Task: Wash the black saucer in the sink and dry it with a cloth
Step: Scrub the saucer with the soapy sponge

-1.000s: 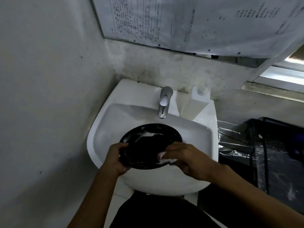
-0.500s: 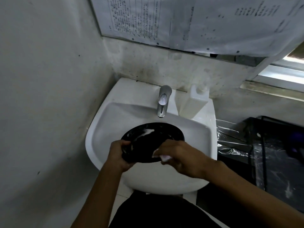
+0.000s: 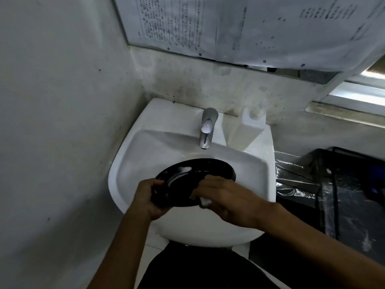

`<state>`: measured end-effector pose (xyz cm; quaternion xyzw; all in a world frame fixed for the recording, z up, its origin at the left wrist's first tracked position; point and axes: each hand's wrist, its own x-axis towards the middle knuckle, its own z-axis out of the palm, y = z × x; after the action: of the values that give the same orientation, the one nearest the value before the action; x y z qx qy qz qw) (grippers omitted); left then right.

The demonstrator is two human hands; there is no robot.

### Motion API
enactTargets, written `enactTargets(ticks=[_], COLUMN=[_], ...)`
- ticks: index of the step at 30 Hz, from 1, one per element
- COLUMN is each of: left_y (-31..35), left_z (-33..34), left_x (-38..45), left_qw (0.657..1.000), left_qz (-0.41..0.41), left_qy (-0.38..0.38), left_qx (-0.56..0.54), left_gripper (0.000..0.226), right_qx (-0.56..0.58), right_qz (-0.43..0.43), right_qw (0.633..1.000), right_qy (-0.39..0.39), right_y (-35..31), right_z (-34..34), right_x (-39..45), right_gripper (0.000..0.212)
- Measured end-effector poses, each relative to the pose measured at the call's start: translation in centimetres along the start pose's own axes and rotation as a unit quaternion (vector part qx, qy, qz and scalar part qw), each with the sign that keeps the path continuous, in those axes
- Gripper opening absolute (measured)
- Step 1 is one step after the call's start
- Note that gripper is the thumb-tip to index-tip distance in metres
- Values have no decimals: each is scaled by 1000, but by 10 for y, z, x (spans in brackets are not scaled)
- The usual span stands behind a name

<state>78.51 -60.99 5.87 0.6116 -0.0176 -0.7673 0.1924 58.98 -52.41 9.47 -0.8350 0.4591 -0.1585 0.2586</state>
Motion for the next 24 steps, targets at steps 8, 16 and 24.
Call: enactTargets(ticks=[8, 16, 24], left_y=[-18, 6, -20], left_z=[10, -2, 28], left_x=[1, -7, -6], left_qw=[991, 1000, 994], left_qz=[80, 14, 77], left_qy=[42, -3, 3], left_qx=[-95, 11, -76], left_gripper=[46, 29, 42], right_qx=[-207, -81, -224], right_qz=[61, 5, 56], right_qw=[976, 997, 973], right_qy=[-6, -9, 23], right_y=[-9, 0, -15], right_z=[43, 7, 38], right_x=[14, 0, 23], right_gripper=[51, 37, 55])
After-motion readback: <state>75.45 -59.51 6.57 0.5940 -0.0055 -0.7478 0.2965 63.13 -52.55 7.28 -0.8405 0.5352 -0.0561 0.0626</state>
